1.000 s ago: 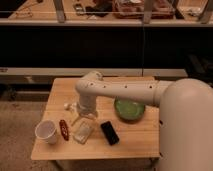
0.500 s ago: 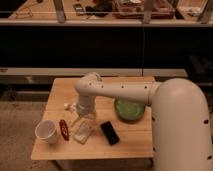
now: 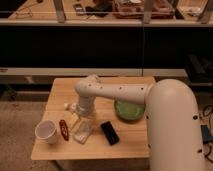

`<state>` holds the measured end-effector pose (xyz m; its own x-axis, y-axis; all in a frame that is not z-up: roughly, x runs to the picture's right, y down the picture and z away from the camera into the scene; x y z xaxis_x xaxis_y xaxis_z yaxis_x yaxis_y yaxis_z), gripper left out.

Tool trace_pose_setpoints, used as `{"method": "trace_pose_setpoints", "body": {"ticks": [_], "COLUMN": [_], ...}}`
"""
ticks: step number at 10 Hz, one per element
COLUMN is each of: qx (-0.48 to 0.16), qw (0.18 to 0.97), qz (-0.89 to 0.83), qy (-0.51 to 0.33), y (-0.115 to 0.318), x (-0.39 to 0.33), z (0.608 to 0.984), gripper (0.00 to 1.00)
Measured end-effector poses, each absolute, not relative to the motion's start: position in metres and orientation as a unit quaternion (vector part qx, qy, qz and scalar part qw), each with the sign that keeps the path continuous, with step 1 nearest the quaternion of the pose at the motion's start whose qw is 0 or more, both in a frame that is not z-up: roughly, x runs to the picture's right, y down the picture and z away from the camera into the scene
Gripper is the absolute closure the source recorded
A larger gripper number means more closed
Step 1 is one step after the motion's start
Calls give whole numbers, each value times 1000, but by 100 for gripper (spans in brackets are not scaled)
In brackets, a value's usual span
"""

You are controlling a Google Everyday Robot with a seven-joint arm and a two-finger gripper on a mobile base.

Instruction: Place the white sponge in the ceramic bowl

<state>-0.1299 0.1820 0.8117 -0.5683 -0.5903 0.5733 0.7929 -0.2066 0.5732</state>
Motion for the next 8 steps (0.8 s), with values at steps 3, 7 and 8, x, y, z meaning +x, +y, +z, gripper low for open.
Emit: {"method": "trace_pose_setpoints", "body": {"ticks": [3,7,8], "qx": [-117,-118,-123], "qw": [445,436,433], "qz": [-770,-774,-775], "qy": [-442,-444,-443], "y": [188,194,196], "x": [-127,-128,-125], "z": [825,830,829], "gripper": [20,49,57]}}
